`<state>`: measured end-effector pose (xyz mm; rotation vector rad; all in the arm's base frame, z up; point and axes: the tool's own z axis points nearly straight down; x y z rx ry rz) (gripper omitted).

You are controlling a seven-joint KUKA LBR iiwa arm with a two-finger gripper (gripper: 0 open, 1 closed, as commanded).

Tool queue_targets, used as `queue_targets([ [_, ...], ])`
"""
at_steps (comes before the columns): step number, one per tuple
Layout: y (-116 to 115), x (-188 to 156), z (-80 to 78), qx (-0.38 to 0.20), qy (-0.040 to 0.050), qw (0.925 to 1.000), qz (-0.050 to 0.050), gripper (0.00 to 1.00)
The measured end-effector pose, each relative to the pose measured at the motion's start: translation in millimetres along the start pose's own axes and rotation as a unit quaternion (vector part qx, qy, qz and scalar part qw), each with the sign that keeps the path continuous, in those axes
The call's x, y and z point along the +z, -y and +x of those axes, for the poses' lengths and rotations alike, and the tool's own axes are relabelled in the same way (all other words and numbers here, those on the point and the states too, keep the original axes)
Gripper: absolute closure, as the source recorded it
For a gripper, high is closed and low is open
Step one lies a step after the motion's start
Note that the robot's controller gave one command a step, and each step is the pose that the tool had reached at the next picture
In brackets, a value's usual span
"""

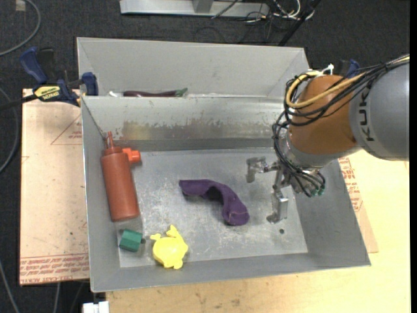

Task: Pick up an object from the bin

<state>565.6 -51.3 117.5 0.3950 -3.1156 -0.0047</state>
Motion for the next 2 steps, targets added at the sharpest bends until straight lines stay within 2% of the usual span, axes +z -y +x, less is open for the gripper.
queue_targets([
  [1, -19, -5, 8.9, 0.009, 0.0028, 1.0, 0.002, 0.0],
  [2, -51, 29, -3.0, 0.095, 0.0026, 0.9955, 0.001, 0.0],
])
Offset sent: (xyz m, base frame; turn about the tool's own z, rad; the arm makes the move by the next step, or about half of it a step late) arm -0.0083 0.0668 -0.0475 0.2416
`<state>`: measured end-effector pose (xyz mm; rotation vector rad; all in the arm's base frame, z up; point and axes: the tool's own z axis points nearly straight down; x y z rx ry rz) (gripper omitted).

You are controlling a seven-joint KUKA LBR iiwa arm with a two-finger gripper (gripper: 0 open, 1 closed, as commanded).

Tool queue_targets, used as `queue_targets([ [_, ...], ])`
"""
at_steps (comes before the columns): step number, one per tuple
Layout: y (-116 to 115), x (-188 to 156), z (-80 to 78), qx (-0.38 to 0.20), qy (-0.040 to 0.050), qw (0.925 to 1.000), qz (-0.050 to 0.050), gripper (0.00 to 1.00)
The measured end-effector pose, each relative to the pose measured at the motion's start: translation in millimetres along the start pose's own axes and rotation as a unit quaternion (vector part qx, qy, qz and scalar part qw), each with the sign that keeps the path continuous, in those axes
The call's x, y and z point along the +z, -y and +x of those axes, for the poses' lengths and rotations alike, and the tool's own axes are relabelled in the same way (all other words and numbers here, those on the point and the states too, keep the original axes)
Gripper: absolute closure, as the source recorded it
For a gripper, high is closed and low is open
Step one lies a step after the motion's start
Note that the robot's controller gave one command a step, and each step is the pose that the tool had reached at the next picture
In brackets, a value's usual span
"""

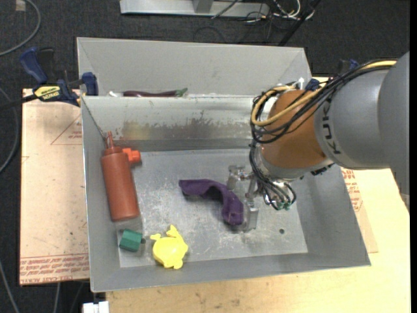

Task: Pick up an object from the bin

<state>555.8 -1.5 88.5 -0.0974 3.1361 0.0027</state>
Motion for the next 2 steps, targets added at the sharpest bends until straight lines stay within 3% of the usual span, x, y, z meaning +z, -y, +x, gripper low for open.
queue_targets([
  [1, -23.8, 17.9, 4.0, -0.023, 0.0022, 0.9997, 0.001, 1.0],
  [2, -23.8, 17.9, 4.0, -0.023, 0.0022, 0.9997, 0.001, 1.0],
])
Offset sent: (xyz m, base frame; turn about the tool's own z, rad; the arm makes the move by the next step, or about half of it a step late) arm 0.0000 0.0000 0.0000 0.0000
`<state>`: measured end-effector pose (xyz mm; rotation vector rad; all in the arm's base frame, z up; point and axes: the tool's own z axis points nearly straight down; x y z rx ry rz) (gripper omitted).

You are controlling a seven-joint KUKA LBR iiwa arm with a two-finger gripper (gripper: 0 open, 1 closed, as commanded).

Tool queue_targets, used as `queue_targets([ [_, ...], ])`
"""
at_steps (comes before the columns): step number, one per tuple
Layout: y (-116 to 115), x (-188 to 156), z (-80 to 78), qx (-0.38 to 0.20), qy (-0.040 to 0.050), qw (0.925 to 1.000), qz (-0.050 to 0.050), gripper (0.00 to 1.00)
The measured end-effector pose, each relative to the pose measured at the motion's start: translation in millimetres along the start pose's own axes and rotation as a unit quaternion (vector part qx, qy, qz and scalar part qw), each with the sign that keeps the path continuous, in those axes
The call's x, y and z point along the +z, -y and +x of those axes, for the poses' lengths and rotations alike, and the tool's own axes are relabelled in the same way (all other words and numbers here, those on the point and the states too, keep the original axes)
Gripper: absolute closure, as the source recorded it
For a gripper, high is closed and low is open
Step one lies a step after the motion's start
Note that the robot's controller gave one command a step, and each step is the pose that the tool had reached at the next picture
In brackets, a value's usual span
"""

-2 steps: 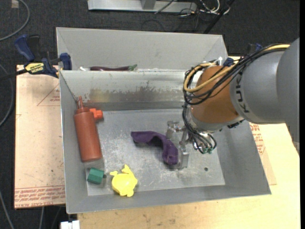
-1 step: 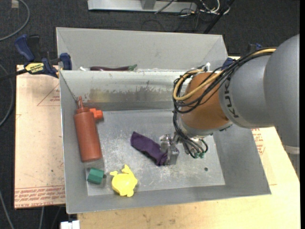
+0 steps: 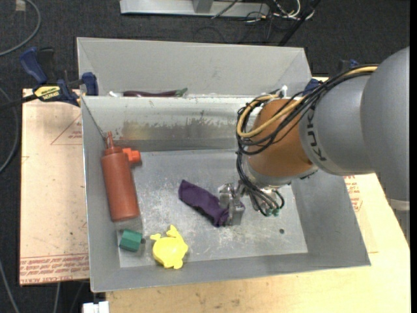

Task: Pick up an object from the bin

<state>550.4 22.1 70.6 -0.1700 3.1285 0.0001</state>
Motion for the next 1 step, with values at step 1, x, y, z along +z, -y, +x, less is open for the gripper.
queue_targets([
  [1, -0.2, -3.8, 1.3, 0.0, -0.0023, 1.0, 0.0, 1.0],
])
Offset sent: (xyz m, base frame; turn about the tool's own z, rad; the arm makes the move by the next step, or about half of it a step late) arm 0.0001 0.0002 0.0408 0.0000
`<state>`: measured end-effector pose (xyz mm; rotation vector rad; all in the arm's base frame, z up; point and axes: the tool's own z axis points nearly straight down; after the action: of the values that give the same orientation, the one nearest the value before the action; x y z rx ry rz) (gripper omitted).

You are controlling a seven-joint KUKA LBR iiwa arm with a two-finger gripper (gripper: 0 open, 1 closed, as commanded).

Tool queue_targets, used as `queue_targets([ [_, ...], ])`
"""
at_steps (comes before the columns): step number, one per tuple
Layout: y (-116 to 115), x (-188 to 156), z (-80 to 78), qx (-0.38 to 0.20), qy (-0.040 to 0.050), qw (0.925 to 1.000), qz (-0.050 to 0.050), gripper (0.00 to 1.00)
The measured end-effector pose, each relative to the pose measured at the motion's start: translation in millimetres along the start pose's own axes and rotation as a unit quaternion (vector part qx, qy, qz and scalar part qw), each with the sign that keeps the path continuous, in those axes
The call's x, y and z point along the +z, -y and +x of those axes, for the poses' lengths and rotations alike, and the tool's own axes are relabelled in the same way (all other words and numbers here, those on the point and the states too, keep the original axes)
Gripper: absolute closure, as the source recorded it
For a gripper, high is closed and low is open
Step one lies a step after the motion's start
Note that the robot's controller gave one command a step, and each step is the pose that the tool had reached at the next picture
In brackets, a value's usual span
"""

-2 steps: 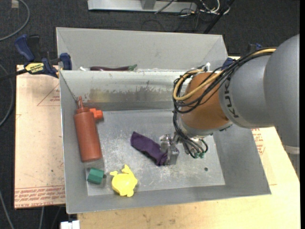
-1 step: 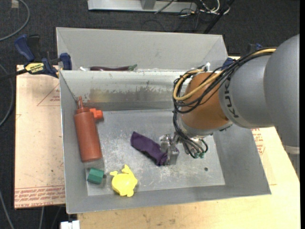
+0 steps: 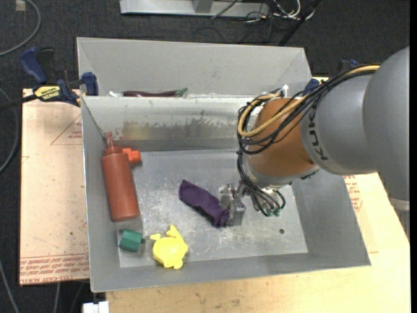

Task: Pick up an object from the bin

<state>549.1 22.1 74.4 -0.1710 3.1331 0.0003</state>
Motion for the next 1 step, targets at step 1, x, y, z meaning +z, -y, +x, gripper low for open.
queue_targets([
  [1, -0.3, -19.4, 1.5, 0.0, -0.0021, 1.0, 0.0, 1.0],
])
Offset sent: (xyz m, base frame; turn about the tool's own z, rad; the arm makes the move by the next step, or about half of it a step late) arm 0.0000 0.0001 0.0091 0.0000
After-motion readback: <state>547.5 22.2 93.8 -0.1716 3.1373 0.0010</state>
